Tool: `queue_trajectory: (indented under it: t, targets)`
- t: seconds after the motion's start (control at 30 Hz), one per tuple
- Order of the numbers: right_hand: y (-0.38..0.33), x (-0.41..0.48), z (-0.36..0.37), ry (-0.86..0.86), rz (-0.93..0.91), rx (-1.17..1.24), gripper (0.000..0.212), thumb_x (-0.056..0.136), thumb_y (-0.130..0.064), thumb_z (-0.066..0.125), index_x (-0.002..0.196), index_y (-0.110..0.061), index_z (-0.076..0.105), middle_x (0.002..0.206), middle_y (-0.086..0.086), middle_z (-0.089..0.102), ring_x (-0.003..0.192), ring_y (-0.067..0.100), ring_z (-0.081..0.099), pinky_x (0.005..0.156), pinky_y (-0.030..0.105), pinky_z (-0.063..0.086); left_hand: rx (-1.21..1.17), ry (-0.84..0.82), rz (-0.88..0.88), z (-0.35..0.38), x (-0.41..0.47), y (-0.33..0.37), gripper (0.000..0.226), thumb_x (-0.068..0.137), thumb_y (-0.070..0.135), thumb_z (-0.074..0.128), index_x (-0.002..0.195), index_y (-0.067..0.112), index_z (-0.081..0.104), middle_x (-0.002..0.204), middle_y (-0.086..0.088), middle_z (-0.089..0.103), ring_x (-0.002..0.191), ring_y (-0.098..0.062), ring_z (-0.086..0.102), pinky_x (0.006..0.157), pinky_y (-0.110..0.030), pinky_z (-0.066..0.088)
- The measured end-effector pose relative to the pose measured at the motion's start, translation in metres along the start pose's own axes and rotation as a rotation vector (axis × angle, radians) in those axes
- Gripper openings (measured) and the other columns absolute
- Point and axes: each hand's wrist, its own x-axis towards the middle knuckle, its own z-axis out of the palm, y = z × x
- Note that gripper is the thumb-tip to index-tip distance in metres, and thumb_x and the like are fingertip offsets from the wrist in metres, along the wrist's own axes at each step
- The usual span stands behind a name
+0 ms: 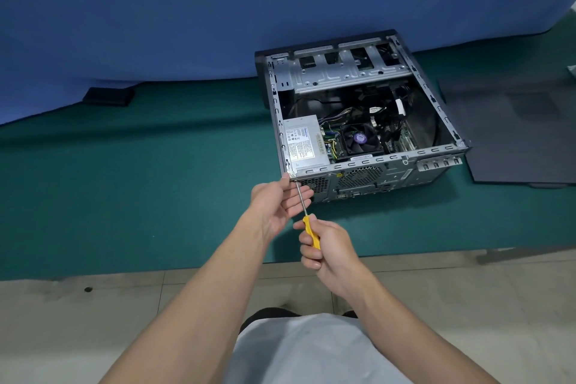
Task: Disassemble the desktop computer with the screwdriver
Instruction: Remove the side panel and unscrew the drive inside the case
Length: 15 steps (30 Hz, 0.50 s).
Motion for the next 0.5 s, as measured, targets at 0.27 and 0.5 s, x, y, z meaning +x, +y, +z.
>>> queue_trajectory:
  t: [0.27,0.5]
  targets:
    - [0.001,0.007,-0.015,-0.298,0.304,0.619,0.024,0.094,-0.023,0.046,0.086,-0.002,0.056,0.052,-0.005,0.035,0.039,0.003,0.012,0.036,0.018,0.012,-0.009,-0.014,0.002,0.0,-0.002,0.001,0.034,0.099,0.017,0.051,0.111,-0.015,0.055,0.085,-0.024,0.071,0.075,-0.03,0.073,0.061,-0.034,0.06]
    - [0.001,0.01,-0.012,-0.283,0.279,0.611,0.029,0.097,-0.025,0.043,0.082,-0.003,0.054,0.05,-0.005,0.034,0.036,0.003,0.014,0.032,0.017,0.016,-0.012,-0.008,0.005,0.0,-0.004,0.001,0.034,0.099,0.016,0.052,0.11,-0.015,0.055,0.089,-0.026,0.071,0.078,-0.031,0.073,0.061,-0.034,0.06]
